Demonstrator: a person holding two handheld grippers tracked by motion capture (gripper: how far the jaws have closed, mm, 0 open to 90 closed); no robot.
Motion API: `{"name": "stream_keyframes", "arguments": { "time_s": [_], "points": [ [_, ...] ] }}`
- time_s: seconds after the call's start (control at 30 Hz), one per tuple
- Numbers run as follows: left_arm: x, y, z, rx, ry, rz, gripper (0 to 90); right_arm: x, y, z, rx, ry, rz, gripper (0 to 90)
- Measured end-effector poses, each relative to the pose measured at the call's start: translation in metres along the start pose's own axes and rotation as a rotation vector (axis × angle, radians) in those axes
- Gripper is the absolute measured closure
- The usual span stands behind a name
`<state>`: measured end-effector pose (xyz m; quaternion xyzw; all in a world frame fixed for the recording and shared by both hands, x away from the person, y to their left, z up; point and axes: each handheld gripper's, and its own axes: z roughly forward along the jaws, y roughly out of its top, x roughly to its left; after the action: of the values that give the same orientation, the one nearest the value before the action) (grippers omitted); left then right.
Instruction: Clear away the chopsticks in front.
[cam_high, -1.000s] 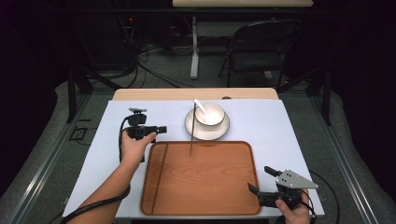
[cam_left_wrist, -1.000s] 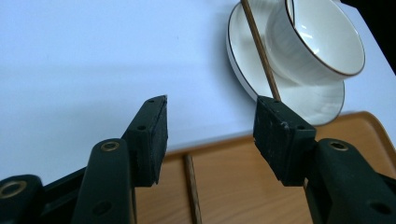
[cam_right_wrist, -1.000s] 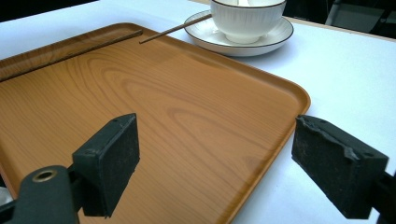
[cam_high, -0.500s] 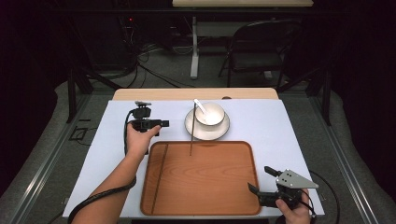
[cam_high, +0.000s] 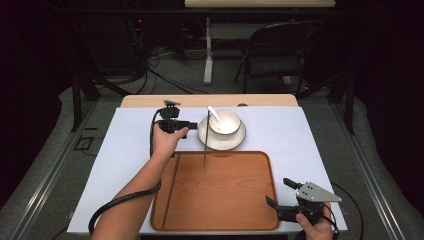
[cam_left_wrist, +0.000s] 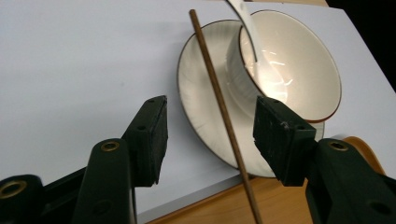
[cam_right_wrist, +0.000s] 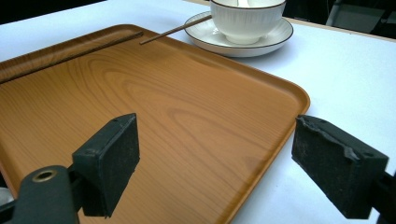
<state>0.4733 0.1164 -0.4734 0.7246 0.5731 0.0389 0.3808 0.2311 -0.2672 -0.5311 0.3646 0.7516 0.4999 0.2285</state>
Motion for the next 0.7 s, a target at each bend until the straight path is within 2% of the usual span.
{"name": "stream_keyframes", "arguments": {
  "time_s": [0.27,0.5,0.7],
  "points": [
    [-0.011,0.003,0.017,0.016,-0.015,0.005,46.5,0.000,0.000,0.000,-0.001,0.002,-0.001,14.8],
    [-0.010,0.005,0.033,0.055,-0.023,-0.052,51.7,0.000,0.000,0.000,-0.002,0.003,-0.004,14.7],
    [-0.008,0.008,0.042,0.117,-0.031,-0.105,59.0,0.000,0.000,0.000,-0.004,0.004,-0.003,14.7]
  ]
}}
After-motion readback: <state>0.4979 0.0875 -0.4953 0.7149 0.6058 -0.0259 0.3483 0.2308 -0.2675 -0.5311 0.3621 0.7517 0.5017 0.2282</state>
